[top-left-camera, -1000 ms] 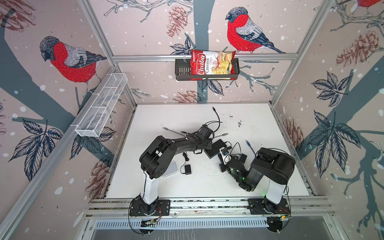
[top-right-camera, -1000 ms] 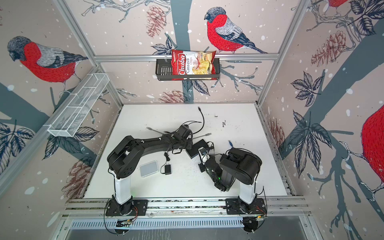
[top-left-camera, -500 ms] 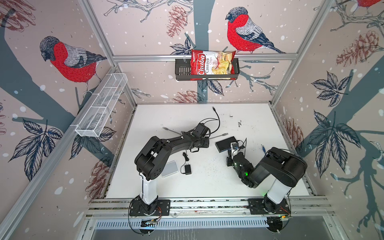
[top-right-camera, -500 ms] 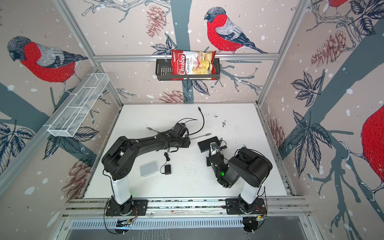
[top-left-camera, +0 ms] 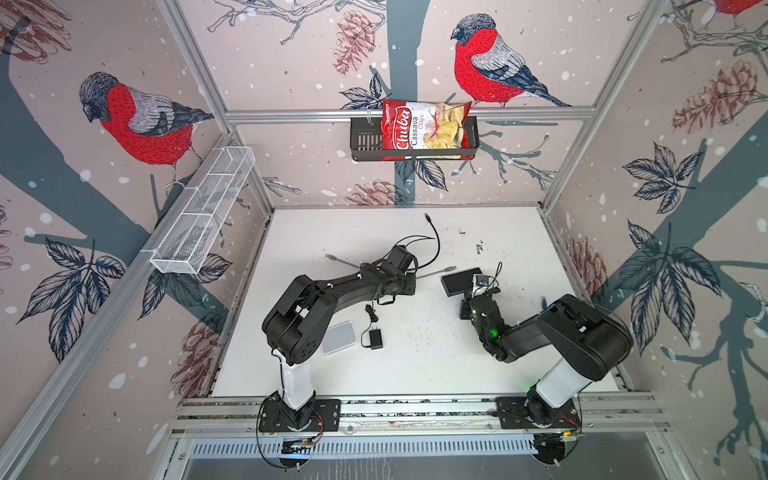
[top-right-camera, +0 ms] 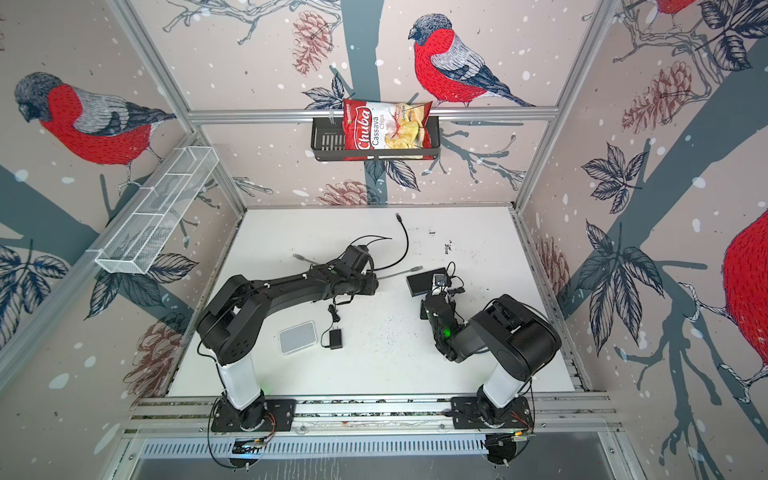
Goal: Insert the plug into the switch port
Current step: 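Open the right gripper off the seated plug and draw it back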
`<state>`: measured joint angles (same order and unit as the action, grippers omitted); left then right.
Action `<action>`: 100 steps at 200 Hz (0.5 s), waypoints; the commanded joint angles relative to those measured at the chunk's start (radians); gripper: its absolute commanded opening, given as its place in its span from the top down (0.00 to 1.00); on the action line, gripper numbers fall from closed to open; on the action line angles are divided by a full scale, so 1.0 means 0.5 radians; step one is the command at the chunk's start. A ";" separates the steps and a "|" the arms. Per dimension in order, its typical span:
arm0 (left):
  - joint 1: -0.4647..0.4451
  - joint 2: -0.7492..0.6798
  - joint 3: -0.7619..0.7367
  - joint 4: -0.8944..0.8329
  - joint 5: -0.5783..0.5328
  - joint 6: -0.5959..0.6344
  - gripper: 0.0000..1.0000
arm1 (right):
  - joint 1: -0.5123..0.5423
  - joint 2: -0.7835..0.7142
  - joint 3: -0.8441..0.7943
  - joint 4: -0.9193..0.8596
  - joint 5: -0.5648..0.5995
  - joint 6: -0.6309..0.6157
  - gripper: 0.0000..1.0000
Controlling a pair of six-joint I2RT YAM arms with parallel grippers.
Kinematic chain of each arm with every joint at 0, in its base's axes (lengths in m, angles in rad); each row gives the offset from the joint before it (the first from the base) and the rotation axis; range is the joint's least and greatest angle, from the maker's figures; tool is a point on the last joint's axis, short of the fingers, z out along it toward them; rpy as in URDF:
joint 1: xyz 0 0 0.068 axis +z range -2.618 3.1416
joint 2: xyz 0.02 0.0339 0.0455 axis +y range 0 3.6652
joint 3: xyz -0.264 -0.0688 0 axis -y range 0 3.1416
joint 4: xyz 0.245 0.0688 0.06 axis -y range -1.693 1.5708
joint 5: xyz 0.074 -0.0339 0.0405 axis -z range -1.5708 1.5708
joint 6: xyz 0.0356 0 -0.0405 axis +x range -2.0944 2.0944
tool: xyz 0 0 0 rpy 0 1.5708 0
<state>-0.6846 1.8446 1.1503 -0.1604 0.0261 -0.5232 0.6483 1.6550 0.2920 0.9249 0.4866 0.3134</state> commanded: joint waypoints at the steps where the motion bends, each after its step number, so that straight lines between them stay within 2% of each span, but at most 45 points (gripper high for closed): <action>1: 0.007 -0.027 -0.012 0.033 0.026 0.015 0.54 | -0.029 0.018 0.058 -0.122 -0.003 0.047 0.68; 48: 0.019 -0.057 -0.042 0.032 0.018 0.022 0.54 | -0.042 0.044 0.112 -0.194 -0.033 0.042 0.56; 87: 0.030 -0.075 -0.058 0.035 0.015 0.022 0.54 | -0.041 0.031 0.161 -0.330 -0.062 0.059 0.40; 93: 0.028 -0.078 -0.056 0.035 0.015 0.025 0.54 | -0.042 0.026 0.164 -0.342 -0.065 0.060 0.30; 94: 0.028 -0.077 -0.056 0.035 0.015 0.023 0.54 | -0.042 0.025 0.164 -0.343 -0.063 0.060 0.25; 95: 0.028 -0.077 -0.057 0.032 0.015 0.024 0.54 | -0.042 0.024 0.164 -0.345 -0.064 0.060 0.12; 96: 0.030 -0.078 -0.057 0.032 0.015 0.023 0.54 | -0.042 0.023 0.164 -0.347 -0.065 0.062 0.06; 100: 0.029 -0.076 -0.056 0.032 0.015 0.023 0.54 | -0.042 0.017 0.166 -0.356 -0.065 0.065 0.00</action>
<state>-0.6731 1.8160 1.1244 -0.1608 0.0254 -0.5224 0.6273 1.6752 0.3672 0.7883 0.4622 0.3248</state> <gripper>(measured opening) 0.458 0.650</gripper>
